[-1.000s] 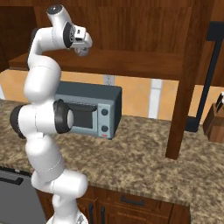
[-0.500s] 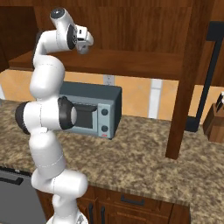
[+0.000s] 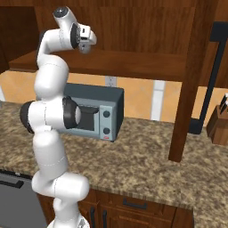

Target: Gather all objects into one cabinet and sort the glasses and bowls to opposite sides.

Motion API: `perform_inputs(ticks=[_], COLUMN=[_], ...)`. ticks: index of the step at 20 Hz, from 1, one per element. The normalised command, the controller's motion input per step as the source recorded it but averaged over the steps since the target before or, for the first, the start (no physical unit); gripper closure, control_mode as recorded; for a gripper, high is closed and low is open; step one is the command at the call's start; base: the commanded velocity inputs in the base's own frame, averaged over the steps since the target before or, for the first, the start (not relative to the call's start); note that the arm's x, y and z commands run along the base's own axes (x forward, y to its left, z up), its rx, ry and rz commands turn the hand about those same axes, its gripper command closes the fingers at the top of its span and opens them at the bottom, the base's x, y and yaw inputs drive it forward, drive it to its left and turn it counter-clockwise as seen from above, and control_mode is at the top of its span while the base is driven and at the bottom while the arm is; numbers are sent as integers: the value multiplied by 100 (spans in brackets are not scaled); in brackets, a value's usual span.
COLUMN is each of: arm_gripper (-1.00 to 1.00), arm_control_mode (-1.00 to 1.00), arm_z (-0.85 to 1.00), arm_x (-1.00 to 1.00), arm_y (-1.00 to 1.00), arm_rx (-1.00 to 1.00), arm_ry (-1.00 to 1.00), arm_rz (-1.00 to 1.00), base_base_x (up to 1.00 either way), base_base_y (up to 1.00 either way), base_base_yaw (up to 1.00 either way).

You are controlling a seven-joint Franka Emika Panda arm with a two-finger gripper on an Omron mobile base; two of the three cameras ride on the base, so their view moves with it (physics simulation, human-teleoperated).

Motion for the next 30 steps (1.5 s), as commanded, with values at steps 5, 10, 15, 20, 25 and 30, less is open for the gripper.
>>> perform_inputs(ticks=[5, 10, 15, 20, 25, 30], arm_gripper=[100, 100, 100, 100, 100, 100], arm_control_mode=[-100, -100, -100, -100, -100, -100], arm_z=[-5, -12, -6, -6, 13, 87], arm_x=[0, -27, -67, -97, -100, -100], arm_y=[5, 1, 0, 0, 0, 0], arm_rx=[0, -1, -1, -1, 1, 16], arm_ry=[-3, -14, -22, -26, -31, -12], arm_rz=[-2, 0, 0, 0, 0, -2], base_base_x=[0, 0, 0, 0, 0, 0], base_base_y=[0, 0, 0, 0, 0, 0], base_base_yaw=[0, 0, 0, 0, 0, 0])
